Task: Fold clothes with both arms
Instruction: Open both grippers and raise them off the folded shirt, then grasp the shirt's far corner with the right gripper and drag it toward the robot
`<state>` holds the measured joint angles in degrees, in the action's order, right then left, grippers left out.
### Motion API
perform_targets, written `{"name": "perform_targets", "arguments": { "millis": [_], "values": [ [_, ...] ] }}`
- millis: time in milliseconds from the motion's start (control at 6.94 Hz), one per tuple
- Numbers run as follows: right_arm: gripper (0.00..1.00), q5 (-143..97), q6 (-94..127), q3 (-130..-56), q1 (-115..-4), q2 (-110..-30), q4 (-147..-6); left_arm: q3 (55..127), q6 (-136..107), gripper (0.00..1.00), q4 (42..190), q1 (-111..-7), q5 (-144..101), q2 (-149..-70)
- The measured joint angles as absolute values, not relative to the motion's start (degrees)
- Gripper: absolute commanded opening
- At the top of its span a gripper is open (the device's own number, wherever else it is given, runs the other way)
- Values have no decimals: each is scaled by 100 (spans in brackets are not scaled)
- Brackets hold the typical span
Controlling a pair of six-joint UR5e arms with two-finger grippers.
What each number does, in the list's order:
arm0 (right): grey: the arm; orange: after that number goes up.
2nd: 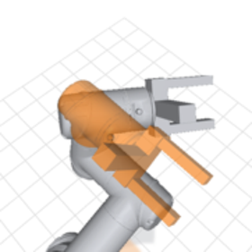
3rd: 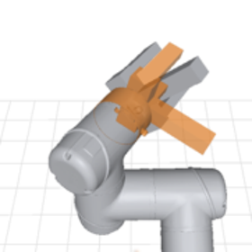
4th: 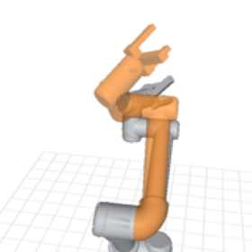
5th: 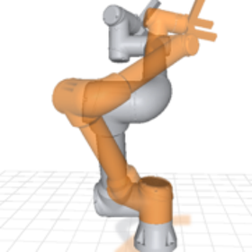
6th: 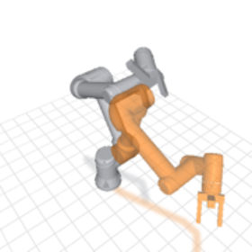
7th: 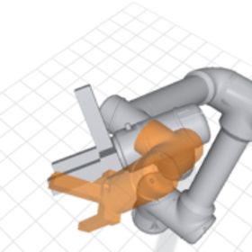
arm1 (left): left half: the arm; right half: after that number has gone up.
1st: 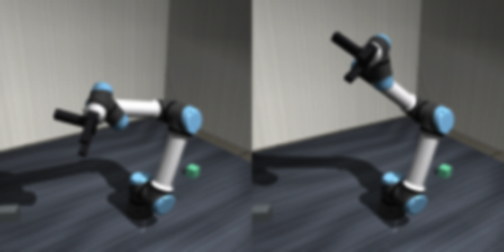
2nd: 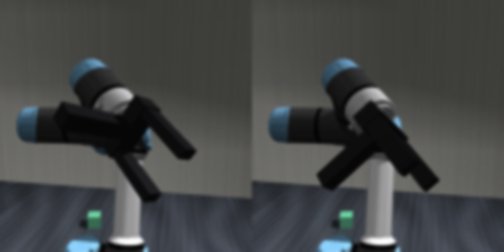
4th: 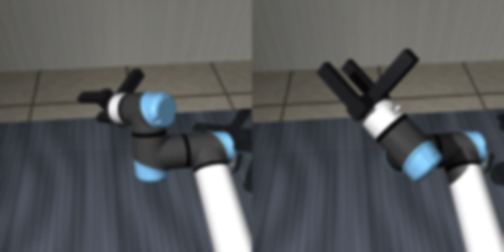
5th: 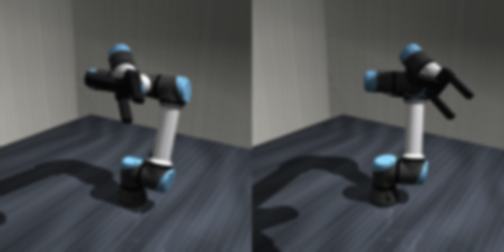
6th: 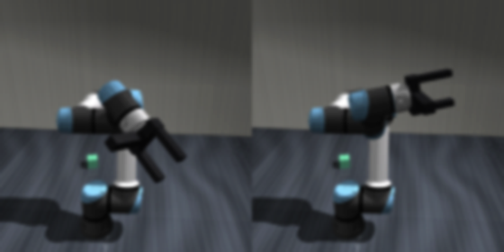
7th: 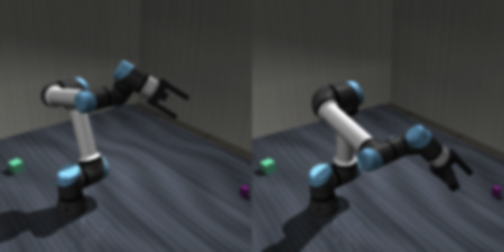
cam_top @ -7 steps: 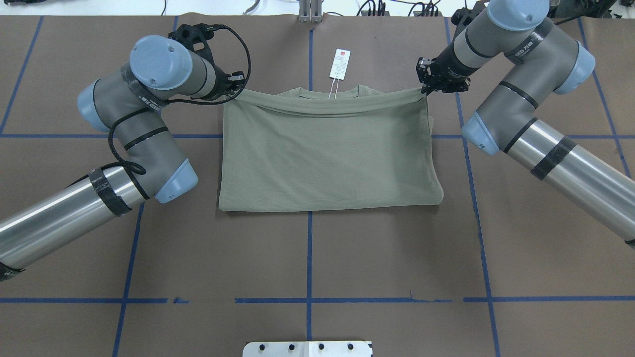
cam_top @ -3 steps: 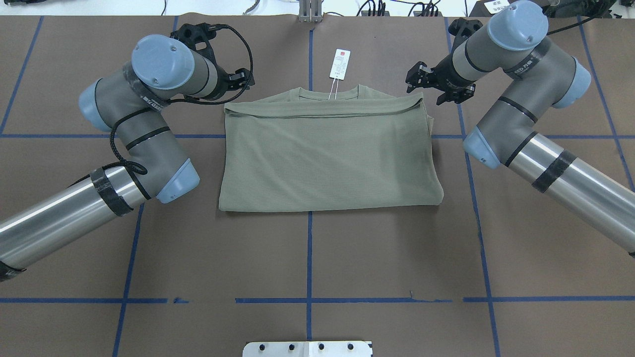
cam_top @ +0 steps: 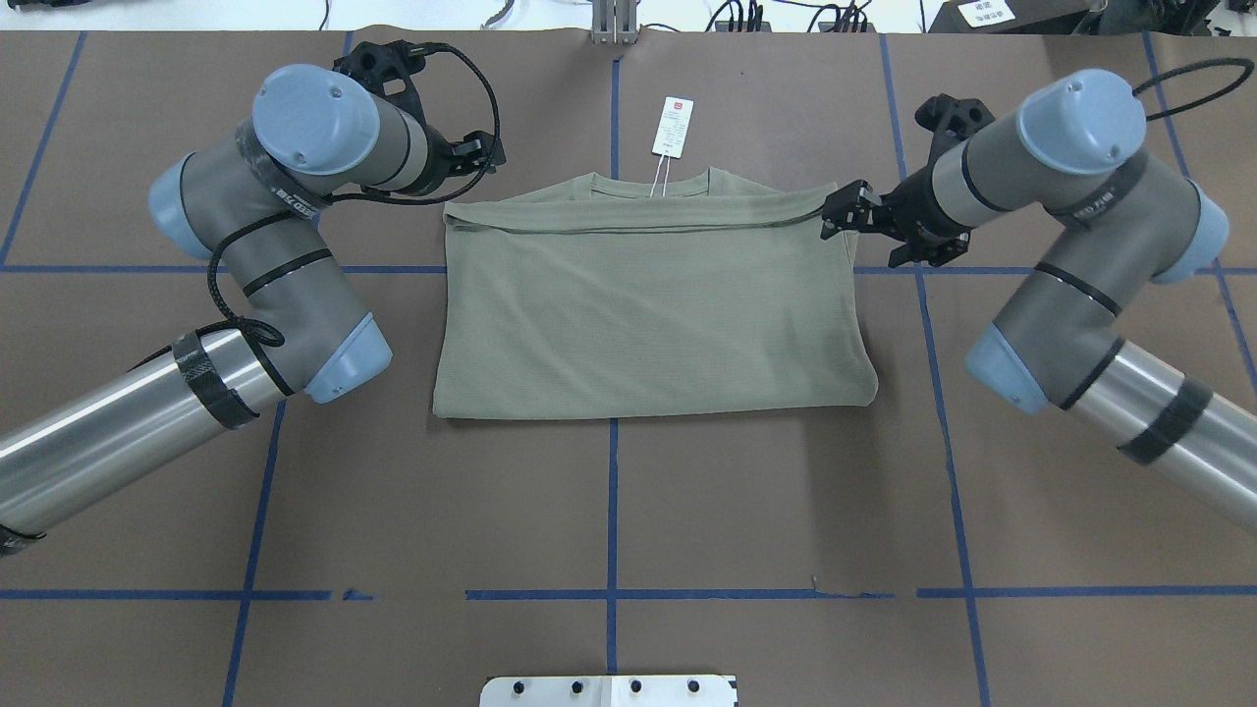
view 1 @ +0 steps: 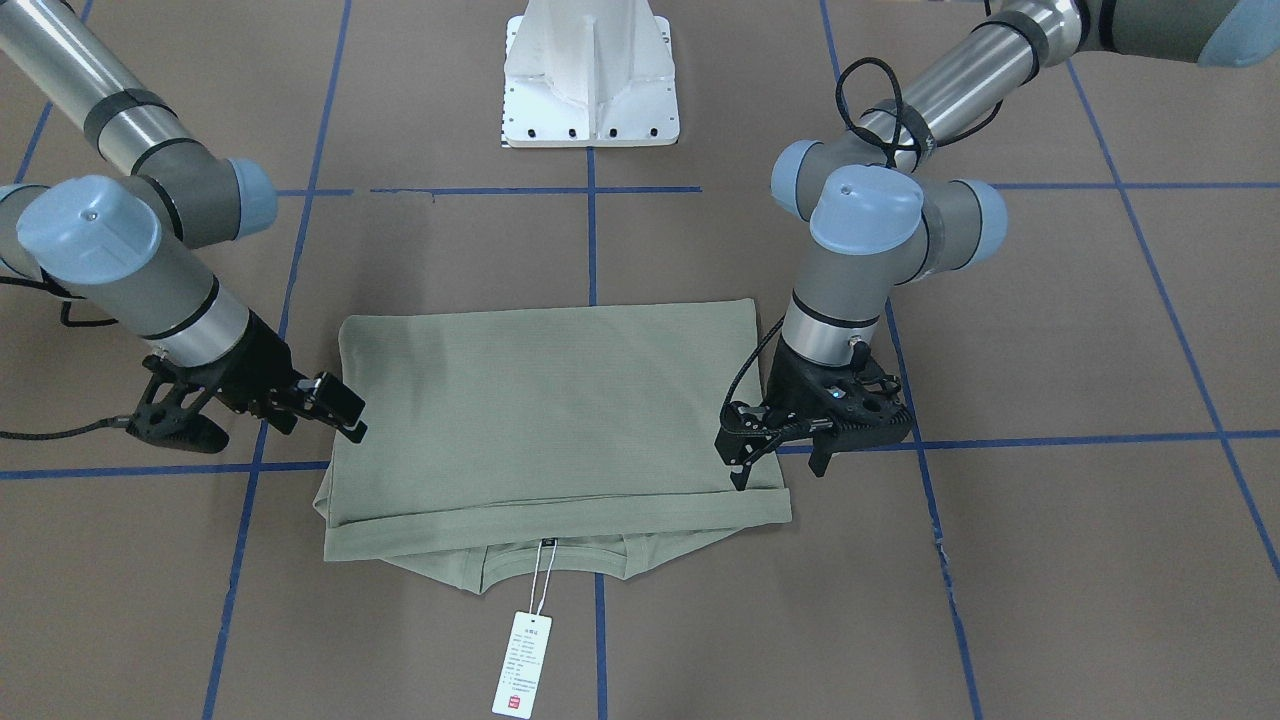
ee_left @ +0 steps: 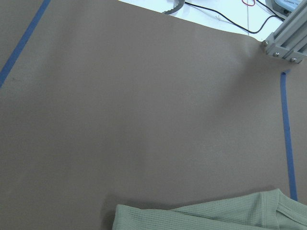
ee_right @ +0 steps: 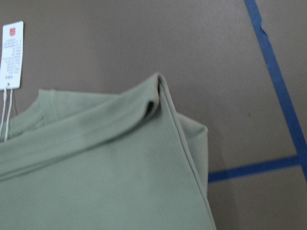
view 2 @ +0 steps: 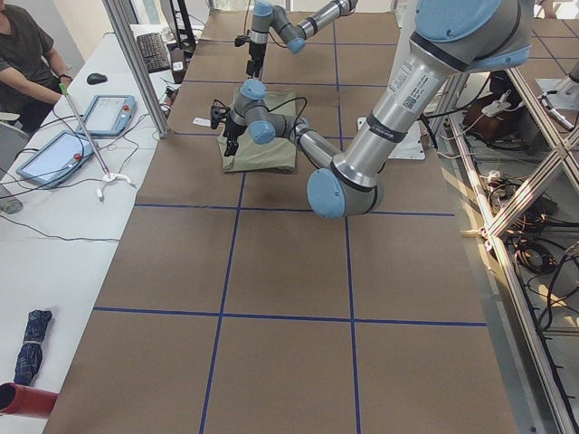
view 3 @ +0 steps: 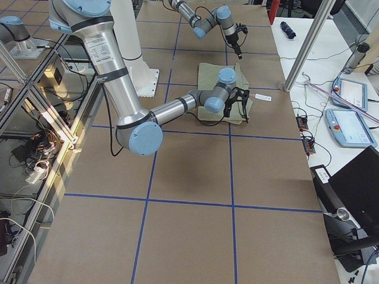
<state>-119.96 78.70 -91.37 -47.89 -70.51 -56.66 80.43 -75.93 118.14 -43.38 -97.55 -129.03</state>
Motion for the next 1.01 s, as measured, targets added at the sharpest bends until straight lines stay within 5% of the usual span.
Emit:
{"name": "perform_targets", "arguments": {
  "millis": [432,576,720,1008],
  "values": [
    [99,-11654,8045,-10024,-4010,-7981,-5675,8157,-7602,100,11816,-4329,-9748,-12832],
    [85,-11526,8047,-10011,-3845,-7993,-5687,8171,-7602,100,11819,-4326,-9749,-12827],
    [68,-11444,8044,-9958,-3757,-7980,-5692,8177,-7601,100,11820,-4325,-9751,-12822],
    [0,-11377,8038,-9857,-3715,-7973,-5695,8205,-7595,100,11827,-4324,-9742,-12761]
  ]
}}
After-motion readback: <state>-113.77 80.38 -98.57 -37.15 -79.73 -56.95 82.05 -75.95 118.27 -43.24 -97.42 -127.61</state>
